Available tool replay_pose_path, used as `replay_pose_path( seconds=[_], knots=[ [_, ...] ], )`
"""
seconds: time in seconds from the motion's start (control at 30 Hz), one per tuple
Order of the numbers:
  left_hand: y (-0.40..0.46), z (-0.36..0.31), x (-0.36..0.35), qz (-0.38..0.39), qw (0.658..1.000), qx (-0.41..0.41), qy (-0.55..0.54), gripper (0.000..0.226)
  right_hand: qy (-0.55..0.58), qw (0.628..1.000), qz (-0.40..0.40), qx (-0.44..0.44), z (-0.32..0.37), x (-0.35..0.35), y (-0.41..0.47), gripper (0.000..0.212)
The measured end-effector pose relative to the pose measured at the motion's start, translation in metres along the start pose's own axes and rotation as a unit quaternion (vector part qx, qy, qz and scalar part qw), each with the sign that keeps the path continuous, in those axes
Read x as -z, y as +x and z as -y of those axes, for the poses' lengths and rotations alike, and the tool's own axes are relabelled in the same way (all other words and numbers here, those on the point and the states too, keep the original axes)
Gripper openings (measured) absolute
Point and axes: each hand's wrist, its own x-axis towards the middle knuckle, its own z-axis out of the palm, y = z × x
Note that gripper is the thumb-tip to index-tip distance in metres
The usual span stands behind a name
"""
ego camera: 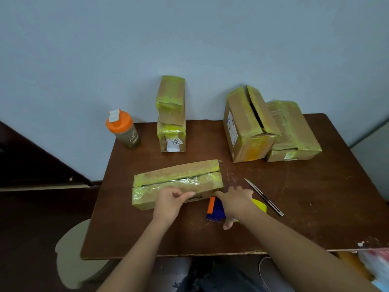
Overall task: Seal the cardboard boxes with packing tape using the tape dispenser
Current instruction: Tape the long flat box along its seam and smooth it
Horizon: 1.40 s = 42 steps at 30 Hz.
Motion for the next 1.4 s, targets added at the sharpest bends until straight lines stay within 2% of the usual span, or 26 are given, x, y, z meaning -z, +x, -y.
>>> replay_pose_path(
  seconds=[0.07,0.13,0.2,0.3,0.5,0.6,0.7,0.8,0.87,1.03,1.17,1.4],
  knots=[
    [-0.004,0.002,-0.006,0.039,0.998,0.041,0.024,0.038,-0.009,1.0,-0.017,0.001,0.001,-0.006,0.001,0.104],
    [-0.007,0.003,-0.011,0.082,0.993,0.084,0.034,0.027,-0.029,0.999,-0.036,0.005,0.003,-0.01,0.001,0.098],
    [-0.01,0.005,-0.014,0.109,0.986,0.119,0.03,0.019,-0.034,0.997,-0.07,0.021,0.001,-0.014,0.001,0.084],
    [-0.012,0.009,-0.017,0.122,0.977,0.177,0.001,0.019,-0.02,0.993,-0.108,0.049,-0.01,-0.018,-0.002,0.066],
    [-0.018,0.011,-0.031,0.146,0.943,0.285,-0.096,0.024,-0.006,0.987,-0.126,0.103,-0.017,-0.011,-0.019,0.065],
    [-0.022,0.01,-0.038,0.176,0.904,0.354,-0.163,0.034,-0.006,0.98,-0.149,0.133,-0.025,0.006,-0.031,0.057],
    [-0.022,0.004,-0.044,0.184,0.834,0.416,-0.312,0.045,0.002,0.976,-0.158,0.15,-0.04,0.018,-0.04,0.068],
    [-0.02,-0.004,-0.046,0.167,0.782,0.422,-0.428,0.047,0.03,0.971,-0.164,0.174,-0.051,0.024,-0.048,0.07],
    [-0.019,-0.009,-0.04,0.152,0.766,0.401,-0.479,0.038,0.063,0.967,-0.156,0.193,-0.056,0.027,-0.052,0.071],
    [-0.014,-0.03,-0.01,0.141,0.795,0.344,-0.479,0.017,0.108,0.954,-0.156,0.233,-0.067,0.033,-0.053,0.077],
    [-0.012,-0.046,0.016,0.141,0.816,0.31,-0.467,0.016,0.122,0.933,-0.195,0.276,-0.064,0.049,-0.049,0.08],
    [-0.011,-0.046,0.051,0.092,0.812,0.301,-0.492,0.018,0.116,0.894,-0.233,0.366,-0.044,0.073,-0.035,0.088]
  ],
)
